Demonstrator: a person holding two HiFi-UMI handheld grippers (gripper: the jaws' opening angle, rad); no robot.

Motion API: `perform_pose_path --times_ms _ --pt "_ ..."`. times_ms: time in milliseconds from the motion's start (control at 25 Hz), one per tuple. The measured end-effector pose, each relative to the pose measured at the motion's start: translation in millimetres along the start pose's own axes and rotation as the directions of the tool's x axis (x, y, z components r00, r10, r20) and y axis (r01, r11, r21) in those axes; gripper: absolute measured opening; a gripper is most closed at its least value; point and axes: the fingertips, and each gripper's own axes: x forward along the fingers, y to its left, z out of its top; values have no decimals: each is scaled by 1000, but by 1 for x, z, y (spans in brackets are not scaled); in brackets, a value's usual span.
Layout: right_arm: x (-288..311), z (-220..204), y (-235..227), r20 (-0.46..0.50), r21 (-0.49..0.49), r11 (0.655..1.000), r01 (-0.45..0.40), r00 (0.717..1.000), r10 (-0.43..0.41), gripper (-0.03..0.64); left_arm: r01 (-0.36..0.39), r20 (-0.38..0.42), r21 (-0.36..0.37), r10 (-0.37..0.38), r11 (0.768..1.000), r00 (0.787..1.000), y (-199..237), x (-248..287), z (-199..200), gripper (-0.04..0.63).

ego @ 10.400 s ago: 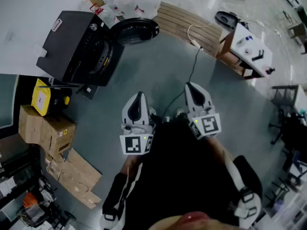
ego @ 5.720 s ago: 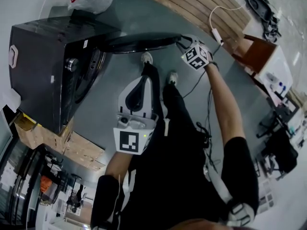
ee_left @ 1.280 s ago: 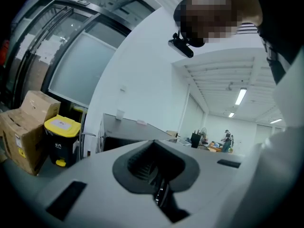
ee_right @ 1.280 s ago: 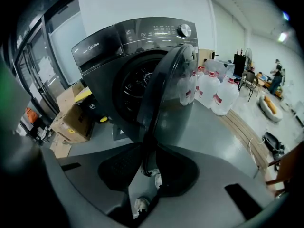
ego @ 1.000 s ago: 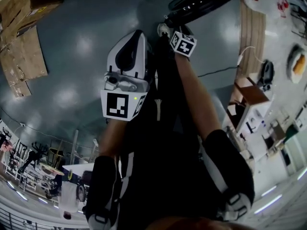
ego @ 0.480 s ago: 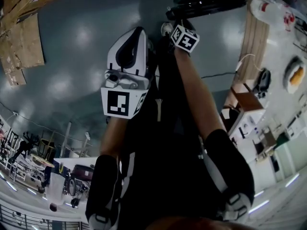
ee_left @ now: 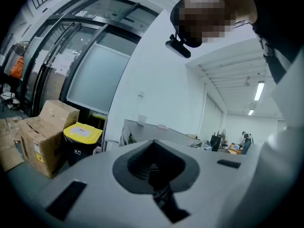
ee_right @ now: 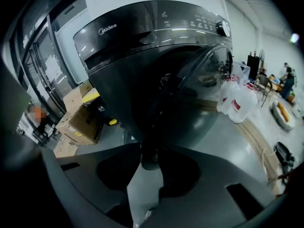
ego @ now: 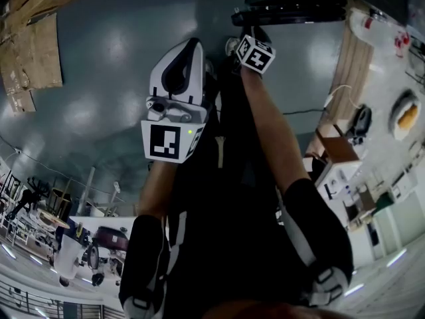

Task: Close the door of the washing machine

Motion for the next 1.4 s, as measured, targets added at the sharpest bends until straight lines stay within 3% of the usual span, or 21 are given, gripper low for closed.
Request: perform_pose_path --times_ms 520,1040,1200,1400 --pt "47 57 35 35 -276 958 -82 995 95 112 -79 -27 -13 78 997 997 16 24 -5 6" --pt "58 79 46 23 -318 942 -101 993 115 111 -112 -28 -16 112 994 993 25 28 -6 6" --pt "32 80 45 9 -297 948 -114 992 122 112 -101 5 -10 101 995 995 19 23 13 5" --pt "-31 91 58 -13 -281 933 -224 973 230 110 -62 53 -45 64 997 996 3 15 52 5"
